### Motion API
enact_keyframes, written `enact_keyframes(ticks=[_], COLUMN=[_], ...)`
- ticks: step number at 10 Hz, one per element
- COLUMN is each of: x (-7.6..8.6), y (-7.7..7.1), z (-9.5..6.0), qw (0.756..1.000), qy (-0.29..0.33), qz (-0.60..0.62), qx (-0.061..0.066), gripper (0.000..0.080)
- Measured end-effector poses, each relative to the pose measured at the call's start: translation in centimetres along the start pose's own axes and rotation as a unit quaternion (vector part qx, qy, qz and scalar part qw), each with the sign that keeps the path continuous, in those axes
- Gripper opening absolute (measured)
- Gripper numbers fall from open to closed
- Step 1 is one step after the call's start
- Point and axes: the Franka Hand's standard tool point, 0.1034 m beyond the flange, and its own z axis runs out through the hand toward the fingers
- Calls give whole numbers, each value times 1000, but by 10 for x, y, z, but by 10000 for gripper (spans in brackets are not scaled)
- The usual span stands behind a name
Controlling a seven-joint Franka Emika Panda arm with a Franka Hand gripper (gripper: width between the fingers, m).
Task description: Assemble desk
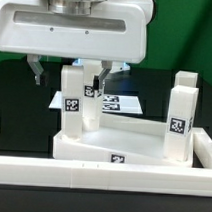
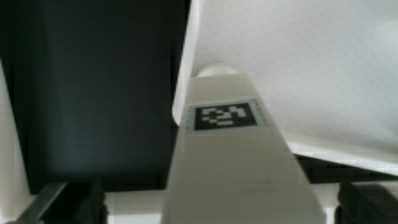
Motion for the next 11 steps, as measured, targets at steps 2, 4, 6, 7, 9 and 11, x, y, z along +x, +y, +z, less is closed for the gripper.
enact_keyframes(ticks=[2,4,6,7,9,11], x=[0,0,0,0,0,-1], y=[0,1,1,1,1,2], z=[0,1,1,1,1,1], qw=[1000,1000,1000,999,994,981], qy=[0,-1,-1,-1,-1,-1], qz=[2,10,16,35,108,193], qx=[0,0,0,0,1,1], gripper=[483,294,289,289,289,290])
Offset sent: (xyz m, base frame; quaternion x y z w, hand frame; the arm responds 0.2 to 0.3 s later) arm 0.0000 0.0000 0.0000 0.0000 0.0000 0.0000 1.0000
